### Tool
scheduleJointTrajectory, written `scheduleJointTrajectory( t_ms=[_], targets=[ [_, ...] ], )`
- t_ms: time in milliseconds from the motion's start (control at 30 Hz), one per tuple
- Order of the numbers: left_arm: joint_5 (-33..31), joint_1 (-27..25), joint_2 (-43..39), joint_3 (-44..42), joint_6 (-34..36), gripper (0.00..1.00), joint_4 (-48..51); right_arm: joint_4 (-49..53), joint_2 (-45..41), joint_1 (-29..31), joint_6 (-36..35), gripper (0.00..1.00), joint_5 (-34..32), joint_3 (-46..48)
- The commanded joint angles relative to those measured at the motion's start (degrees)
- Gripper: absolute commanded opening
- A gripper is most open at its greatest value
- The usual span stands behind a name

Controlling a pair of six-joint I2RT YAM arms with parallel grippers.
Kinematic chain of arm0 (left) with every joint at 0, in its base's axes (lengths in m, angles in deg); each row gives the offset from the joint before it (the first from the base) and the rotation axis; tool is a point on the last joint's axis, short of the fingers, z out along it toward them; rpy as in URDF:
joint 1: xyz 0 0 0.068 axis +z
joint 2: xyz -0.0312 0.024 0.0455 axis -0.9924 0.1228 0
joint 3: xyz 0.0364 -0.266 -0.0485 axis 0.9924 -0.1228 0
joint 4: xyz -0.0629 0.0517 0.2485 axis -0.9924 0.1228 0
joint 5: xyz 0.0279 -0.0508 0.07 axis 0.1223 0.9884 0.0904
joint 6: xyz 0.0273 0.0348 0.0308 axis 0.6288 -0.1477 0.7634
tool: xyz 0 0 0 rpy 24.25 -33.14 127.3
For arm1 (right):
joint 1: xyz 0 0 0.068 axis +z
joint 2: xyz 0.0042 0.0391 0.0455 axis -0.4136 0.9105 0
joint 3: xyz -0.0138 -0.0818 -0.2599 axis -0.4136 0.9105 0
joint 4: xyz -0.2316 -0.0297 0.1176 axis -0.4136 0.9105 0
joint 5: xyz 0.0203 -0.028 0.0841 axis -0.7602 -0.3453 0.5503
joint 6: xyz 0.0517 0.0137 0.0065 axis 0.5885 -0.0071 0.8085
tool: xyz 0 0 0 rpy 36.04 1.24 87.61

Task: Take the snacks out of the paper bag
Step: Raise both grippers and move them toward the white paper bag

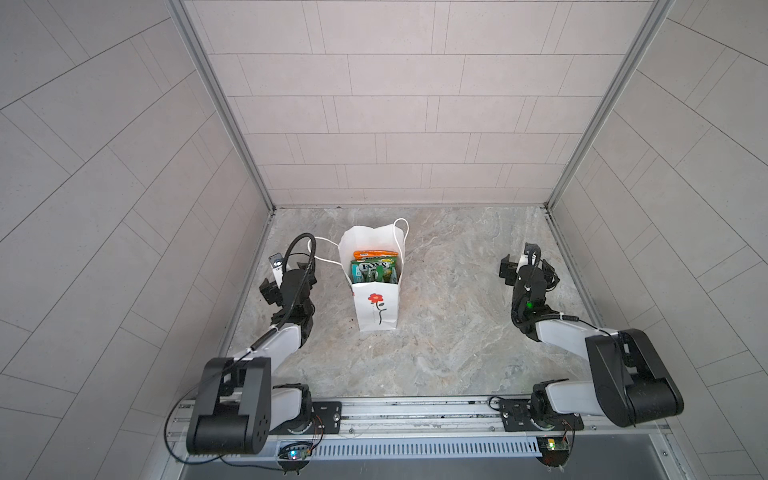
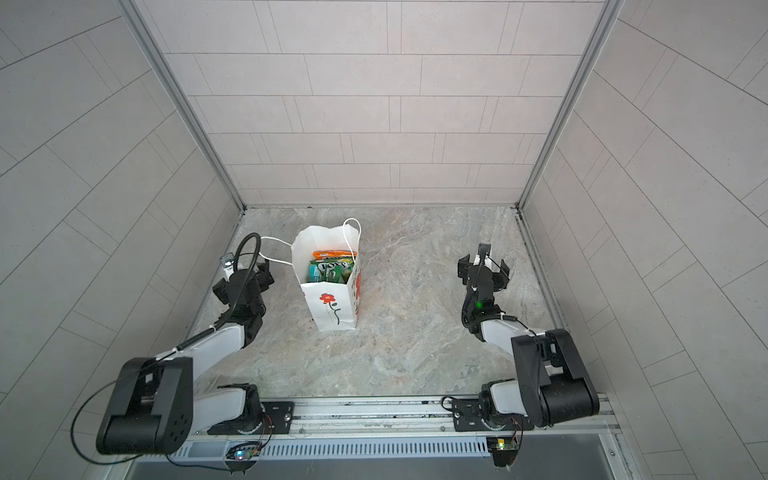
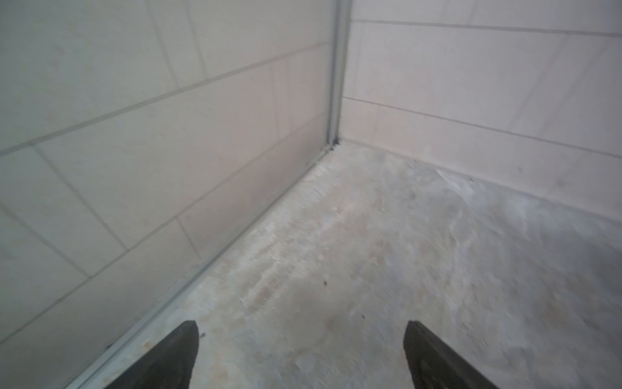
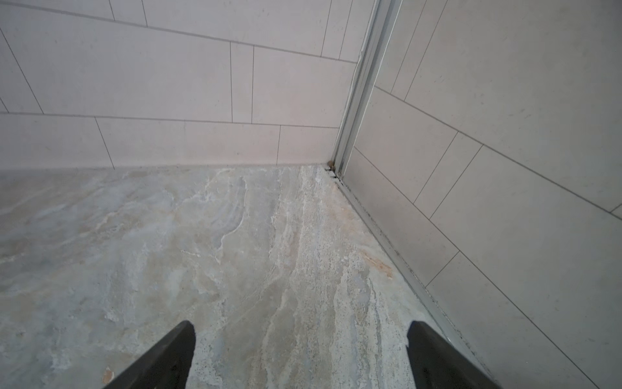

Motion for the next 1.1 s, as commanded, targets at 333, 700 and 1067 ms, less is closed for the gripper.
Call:
scheduleJointTrajectory(
  t_ms=[333, 700, 1067],
  targets=[
    [18.82, 0.19, -14.15, 26.84, -13.47, 1.0, 42.41, 39.25, -14.52, 0.11, 14.11, 0.99, 16.36, -9.83],
    [53.42, 0.2, -9.19, 46.55, -21.08, 1.0, 50.73, 48.77, -17.9, 0.11, 15.71, 0.99, 34.09, -16.13],
    [55.39, 0.23, -7.84, 46.08, -23.19, 0.83, 57.79, 47.27, -18.2, 0.11, 18.38, 0.99, 38.02, -16.09]
  ],
)
